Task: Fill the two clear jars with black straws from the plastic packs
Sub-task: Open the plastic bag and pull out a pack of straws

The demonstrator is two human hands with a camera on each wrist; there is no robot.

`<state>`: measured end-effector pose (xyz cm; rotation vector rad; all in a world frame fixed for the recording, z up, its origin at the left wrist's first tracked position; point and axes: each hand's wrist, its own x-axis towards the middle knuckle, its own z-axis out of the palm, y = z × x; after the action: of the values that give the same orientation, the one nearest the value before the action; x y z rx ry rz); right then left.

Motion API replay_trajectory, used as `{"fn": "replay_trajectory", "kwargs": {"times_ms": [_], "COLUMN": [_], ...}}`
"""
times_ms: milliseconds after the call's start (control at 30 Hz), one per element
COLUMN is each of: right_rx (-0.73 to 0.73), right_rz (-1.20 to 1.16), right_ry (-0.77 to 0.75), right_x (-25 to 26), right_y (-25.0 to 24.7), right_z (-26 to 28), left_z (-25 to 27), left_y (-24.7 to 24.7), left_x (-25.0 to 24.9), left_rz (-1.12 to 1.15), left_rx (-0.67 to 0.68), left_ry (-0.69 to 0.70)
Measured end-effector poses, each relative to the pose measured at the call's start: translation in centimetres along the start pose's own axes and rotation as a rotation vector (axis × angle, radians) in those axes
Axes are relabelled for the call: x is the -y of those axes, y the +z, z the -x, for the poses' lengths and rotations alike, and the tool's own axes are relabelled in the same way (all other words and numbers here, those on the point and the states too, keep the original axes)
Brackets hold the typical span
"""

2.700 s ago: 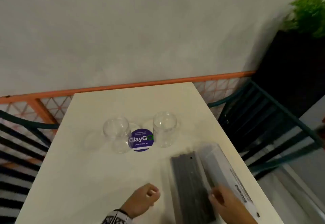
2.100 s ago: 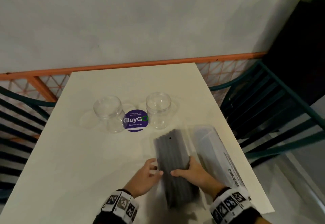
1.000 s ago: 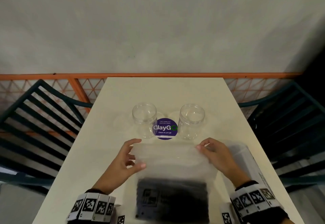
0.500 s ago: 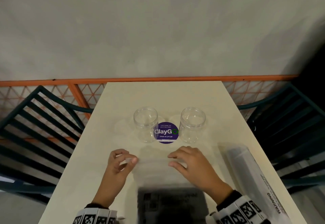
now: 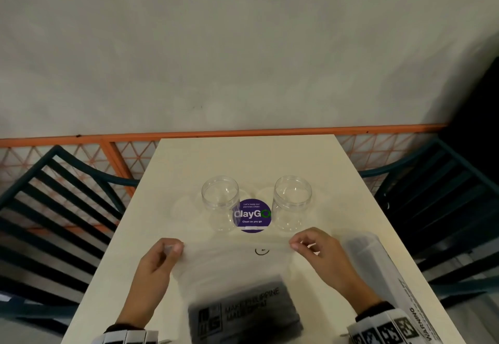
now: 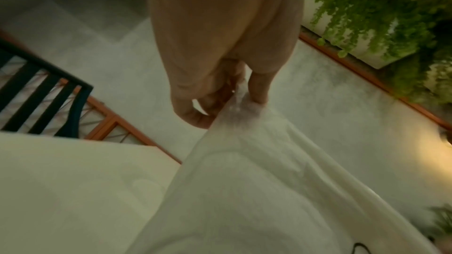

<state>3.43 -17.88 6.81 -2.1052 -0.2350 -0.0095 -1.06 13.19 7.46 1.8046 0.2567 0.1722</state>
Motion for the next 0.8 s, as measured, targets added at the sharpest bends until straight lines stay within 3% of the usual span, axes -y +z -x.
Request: {"fn": "replay_trajectory", "kwargs": {"times_ms": [100, 167, 300, 367, 533, 667, 800], "right_rx": [-0.056, -0.041, 0.025, 0.042, -0.075, -0.075, -0.095], "right_rz": [-0.132, -0.205, -0.212, -0.203, -0.165, -0.079, -0.034], "right_ry": [0.041, 0.049, 0.005, -0.036, -0.065, -0.06, -0.144], "right_x": [0.3, 0.7, 2.1, 2.9, 3.8, 4.2, 4.0], "right_y": [0.3, 0.5, 0.5, 0.4, 0.0, 0.4, 0.9], "right_z": [0.5, 0.8, 1.1, 1.4, 2.2, 2.5, 2.3], "left_z": [-0.2, -0.1, 0.9, 1.2, 1.2, 1.4, 1.1], "left_y": [0.2, 1.7, 7.7, 10.4, 12.1, 11.6, 10.8], "left_x": [-0.6, -2.0, -5.2, -5.5, -5.5, -5.2, -4.6], "left_rz": [-0.47, -0.631, -0.553, -0.547, -0.375, -0.267, -0.415], "left_rx": [-0.117, -0.137, 0.228, 0.33, 0.391, 0.379, 0.298], "left_ry": [0.205, 0.381, 0.577, 0.625, 0.545, 0.432, 0.499]}}
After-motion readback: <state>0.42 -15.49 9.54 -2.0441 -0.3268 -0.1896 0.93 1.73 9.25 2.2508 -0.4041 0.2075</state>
